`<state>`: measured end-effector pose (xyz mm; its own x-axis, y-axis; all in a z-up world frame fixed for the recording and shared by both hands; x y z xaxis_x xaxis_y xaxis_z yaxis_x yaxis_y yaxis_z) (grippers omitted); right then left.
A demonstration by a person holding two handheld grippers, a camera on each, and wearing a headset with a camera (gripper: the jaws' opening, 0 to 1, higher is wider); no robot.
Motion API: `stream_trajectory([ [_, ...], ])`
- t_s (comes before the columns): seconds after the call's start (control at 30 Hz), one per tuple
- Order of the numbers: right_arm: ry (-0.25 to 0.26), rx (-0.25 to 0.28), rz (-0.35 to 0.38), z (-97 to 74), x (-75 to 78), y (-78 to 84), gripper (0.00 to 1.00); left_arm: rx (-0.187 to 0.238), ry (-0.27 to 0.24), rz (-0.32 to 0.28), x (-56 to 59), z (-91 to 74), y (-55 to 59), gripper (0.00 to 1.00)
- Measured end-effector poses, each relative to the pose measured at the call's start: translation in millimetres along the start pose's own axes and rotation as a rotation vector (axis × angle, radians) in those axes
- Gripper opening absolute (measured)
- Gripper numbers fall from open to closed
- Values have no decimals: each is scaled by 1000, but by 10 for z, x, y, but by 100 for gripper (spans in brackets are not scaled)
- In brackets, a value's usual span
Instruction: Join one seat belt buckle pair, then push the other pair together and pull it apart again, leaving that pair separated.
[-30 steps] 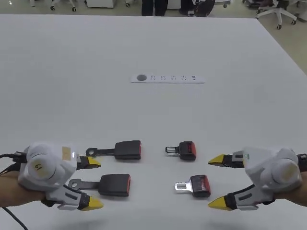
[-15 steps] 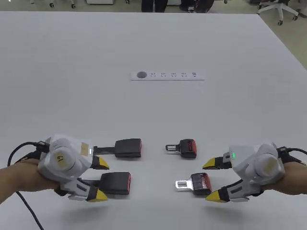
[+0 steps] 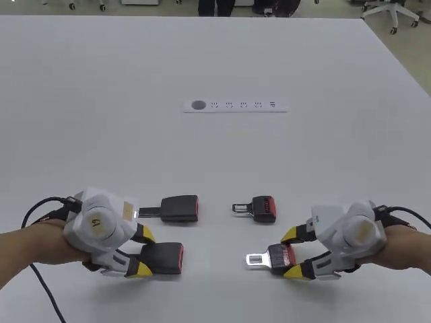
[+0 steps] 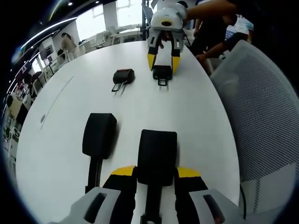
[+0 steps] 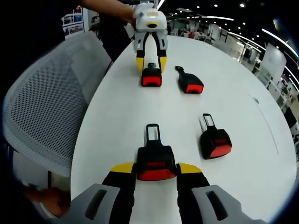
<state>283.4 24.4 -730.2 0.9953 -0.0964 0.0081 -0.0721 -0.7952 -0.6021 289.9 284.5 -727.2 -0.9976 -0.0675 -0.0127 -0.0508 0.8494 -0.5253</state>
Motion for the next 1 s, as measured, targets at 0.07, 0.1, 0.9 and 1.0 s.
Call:
stream_trajectory([
  [0.07, 1, 0, 1, -1, -8, -13, 31, -2, 2, 2, 0, 1, 6, 32],
  [0.1, 2, 1, 4, 2, -5, -11, 31, -3, 3, -6, -6, 4, 15, 32],
  [0.9, 10, 24, 11, 194, 62, -188, 30, -30, 36, 2, -17, 50, 19, 31],
  [1.0, 10, 26, 12, 237, 83, -223, 30, -41, 43, 8, -16, 56, 21, 31],
])
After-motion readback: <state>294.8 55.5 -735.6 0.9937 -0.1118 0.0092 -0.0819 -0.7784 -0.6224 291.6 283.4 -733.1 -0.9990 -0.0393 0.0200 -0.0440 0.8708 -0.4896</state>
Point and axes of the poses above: the centre of the closed fingertips' face, and the gripper's own axes: z roughly forward along the fingers, x roughly to its right, y roughly out of its underside, the point moved 4 cm from there along -z, roughly backward along the fingers, and after that the axes turned 2 degrees about z, right-handed, at the moved point
